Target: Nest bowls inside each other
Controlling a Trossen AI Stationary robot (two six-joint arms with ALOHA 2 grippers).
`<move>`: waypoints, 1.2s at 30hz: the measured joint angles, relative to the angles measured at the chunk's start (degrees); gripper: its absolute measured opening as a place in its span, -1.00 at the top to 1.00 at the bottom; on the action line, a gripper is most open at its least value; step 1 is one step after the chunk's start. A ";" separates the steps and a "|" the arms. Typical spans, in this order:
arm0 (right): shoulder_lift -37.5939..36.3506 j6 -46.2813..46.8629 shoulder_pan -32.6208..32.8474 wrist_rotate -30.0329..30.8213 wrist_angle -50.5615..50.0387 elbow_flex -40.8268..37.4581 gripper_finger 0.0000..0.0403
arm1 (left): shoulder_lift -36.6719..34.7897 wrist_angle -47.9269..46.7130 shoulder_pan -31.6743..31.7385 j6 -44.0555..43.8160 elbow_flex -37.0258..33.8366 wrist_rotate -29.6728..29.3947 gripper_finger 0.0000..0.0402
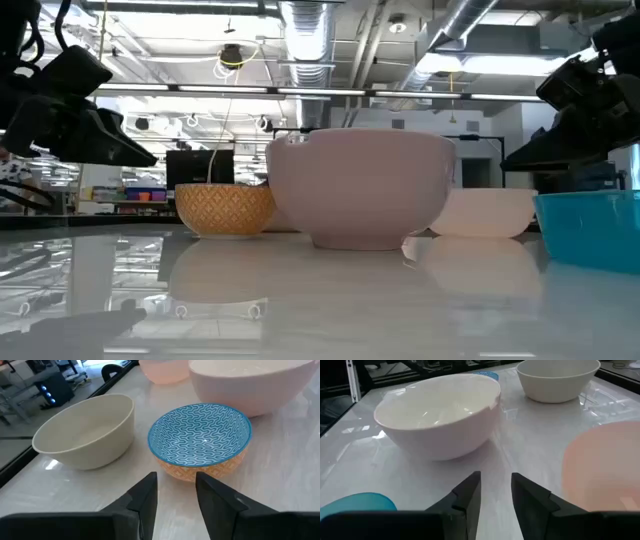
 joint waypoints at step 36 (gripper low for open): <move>0.02 -2.91 -0.48 -0.02 14.34 2.69 0.30 | 0.00 0.00 0.00 0.00 0.00 0.00 0.38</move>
